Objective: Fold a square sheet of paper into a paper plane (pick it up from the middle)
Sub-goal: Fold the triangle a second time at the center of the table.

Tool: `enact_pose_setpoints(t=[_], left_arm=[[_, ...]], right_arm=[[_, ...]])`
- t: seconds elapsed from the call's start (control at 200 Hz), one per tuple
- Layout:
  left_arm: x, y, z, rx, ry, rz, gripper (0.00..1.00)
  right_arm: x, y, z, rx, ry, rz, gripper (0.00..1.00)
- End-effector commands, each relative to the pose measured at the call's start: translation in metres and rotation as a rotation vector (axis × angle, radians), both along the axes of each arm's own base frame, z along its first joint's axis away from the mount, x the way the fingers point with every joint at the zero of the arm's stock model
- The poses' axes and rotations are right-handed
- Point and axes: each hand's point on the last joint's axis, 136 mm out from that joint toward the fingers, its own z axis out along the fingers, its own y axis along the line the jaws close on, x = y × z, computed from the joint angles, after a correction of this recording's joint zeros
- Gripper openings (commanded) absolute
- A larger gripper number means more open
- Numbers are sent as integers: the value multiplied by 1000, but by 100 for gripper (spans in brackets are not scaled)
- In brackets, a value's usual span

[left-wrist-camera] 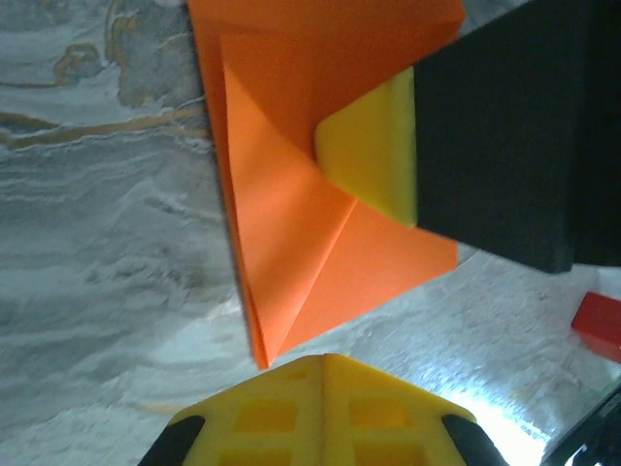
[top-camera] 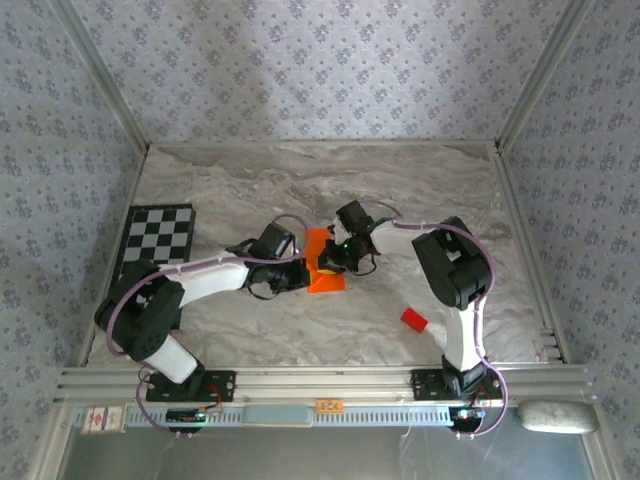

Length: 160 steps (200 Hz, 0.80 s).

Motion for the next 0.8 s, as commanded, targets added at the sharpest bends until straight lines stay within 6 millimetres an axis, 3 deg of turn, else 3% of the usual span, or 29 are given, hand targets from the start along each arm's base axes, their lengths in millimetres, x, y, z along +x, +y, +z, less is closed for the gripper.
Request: enact_pose_setpoints(t=[0.0,0.18,0.395,0.66,0.795], left_arm=[[5,-9,-8,-27,21,40,2],[9,-11,-20,-17,45,62,0],[5,2,-37,58,77,97,0],[-14,19,-59,141,166,114,0],[-16,19,-61,150,177,113,0]], right_arm=[[-25,-45,-58,-241,130,-62,0],[-23,-43,-55,-227,123,-62,0],[-20,-37,-46,-190,99,-59,0],[4,-15,13,-29,-65,-36,0],[-2,-7,31,8,-104,5,0]])
